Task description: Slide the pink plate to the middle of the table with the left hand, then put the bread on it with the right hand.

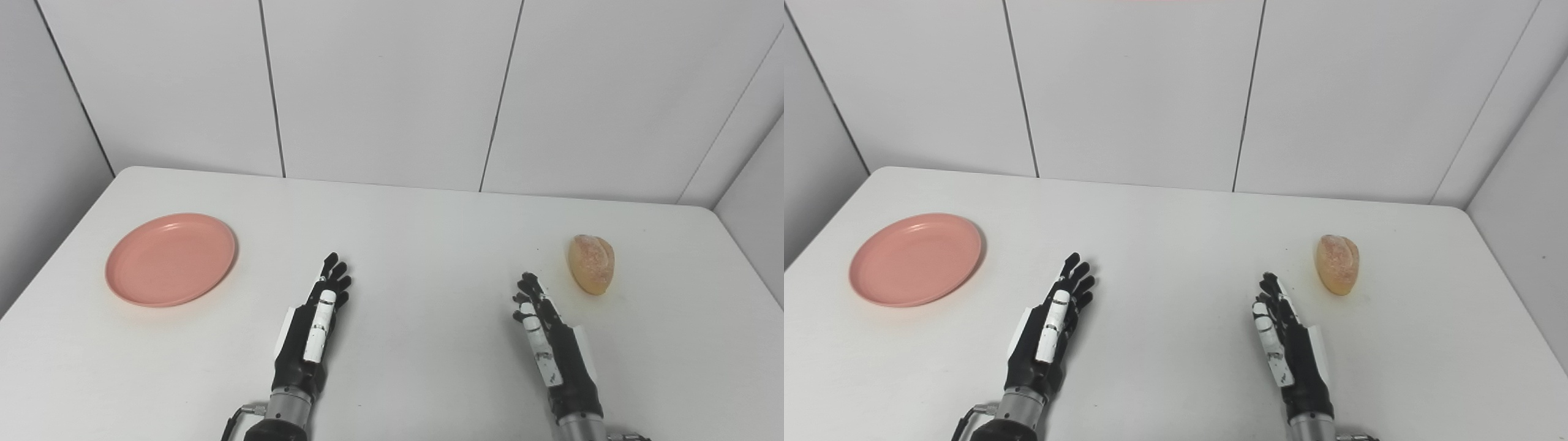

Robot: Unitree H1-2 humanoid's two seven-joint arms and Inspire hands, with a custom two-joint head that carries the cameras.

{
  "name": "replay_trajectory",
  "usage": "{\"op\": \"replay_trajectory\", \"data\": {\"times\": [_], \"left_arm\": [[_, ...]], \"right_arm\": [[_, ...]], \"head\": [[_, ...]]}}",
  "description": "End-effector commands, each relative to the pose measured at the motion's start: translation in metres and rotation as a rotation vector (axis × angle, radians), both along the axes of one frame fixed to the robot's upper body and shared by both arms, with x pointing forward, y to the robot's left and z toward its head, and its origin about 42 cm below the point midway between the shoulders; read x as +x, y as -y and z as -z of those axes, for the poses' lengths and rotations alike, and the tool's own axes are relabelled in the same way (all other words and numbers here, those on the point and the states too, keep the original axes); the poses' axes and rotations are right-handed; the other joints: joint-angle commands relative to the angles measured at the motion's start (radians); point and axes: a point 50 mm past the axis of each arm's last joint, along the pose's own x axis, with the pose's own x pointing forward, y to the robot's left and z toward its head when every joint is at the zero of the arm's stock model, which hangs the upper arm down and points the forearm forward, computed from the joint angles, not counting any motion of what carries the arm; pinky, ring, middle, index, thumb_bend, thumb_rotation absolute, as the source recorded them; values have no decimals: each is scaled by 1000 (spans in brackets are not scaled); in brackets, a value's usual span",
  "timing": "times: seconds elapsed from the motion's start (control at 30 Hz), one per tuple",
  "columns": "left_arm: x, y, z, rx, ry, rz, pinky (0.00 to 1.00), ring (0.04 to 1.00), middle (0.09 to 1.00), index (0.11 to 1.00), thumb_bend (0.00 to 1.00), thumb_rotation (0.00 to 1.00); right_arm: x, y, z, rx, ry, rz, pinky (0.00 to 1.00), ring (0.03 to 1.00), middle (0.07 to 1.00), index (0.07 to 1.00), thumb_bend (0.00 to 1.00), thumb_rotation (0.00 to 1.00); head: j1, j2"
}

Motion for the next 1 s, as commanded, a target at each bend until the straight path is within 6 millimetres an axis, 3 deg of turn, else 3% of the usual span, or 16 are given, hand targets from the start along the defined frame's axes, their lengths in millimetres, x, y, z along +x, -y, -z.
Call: {"op": "replay_trajectory", "data": {"times": [0.0,0.97], "left_arm": [[-1,0,-3,5,38,-1,956,948,967,952,491,982],[0,2,-5,28,46,3,954,952,973,960,455,1000]], "right_arm": [[0,0,-3,3,40,-3,840,898,919,923,355,994],[-2,-1,-8,9,41,-23,868,912,931,931,368,1000]], "head": [[1,1],[11,-4]]}}
